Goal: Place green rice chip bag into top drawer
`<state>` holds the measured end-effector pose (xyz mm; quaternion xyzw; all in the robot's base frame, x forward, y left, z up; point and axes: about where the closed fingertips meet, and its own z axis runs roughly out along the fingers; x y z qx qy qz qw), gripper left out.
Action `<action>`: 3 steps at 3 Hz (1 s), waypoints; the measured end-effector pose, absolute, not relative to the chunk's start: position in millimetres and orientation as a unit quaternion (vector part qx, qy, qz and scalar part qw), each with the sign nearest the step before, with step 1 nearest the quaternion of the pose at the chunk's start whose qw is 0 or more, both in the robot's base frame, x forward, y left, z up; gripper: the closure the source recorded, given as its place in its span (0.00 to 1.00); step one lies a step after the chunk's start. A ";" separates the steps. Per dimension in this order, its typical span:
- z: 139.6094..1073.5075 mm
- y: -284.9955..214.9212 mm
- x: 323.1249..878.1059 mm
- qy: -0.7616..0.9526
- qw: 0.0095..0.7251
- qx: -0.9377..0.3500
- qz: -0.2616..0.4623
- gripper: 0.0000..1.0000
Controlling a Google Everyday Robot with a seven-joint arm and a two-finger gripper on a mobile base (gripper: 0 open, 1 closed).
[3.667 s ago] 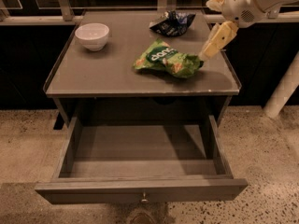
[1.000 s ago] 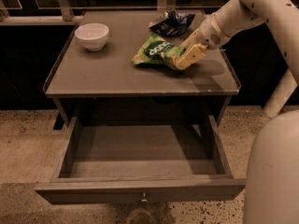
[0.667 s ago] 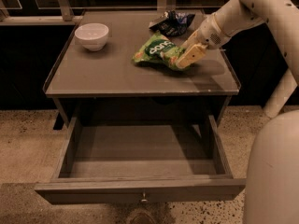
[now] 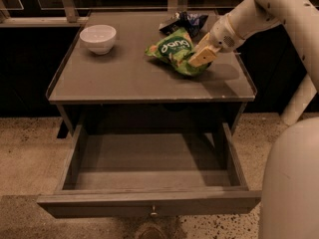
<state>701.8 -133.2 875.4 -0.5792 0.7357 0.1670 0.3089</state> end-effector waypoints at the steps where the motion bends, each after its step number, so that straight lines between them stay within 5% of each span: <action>1: 875.4 -133.1 701.8 0.736 0.309 -0.579 0.167 1.00; 3: 905.1 -132.1 632.5 0.742 0.319 -0.563 0.174 1.00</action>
Offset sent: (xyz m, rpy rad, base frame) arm -0.0882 -0.0076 0.0290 0.0552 -0.0125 -0.0130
